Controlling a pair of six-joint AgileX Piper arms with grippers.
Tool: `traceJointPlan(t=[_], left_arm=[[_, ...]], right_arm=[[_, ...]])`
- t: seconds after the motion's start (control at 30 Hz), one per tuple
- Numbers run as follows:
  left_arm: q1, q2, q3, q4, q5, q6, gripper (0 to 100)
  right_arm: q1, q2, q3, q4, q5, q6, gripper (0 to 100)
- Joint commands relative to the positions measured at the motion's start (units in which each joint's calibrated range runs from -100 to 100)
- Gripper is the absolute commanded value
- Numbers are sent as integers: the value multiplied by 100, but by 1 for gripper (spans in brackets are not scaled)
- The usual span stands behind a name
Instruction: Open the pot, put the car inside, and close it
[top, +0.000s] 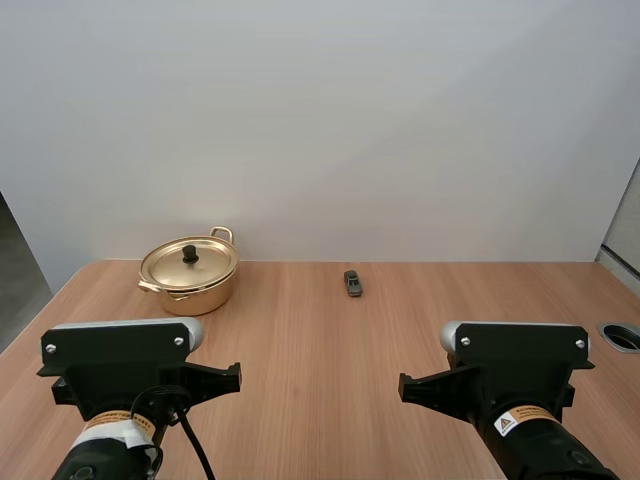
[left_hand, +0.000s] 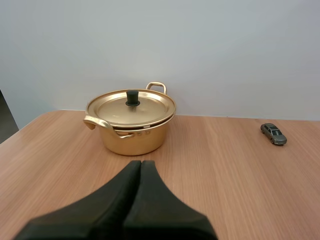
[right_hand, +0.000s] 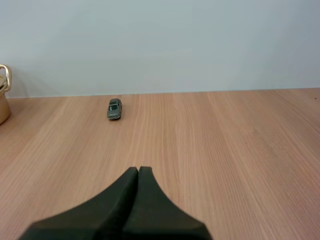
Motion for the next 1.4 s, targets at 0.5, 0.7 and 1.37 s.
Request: traceJointPlan(t=[0.5, 0.7, 1.37], left_arm=[[-5, 0, 0, 6, 0, 5, 0], [-5, 0, 0, 6, 0, 5, 0], [-5, 0, 0, -5, -51, 5, 0]], right_arm=[[-5, 0, 0, 2, 3, -2, 0], [-5, 0, 0, 2, 3, -2, 0], [-5, 0, 0, 2, 3, -2, 0]])
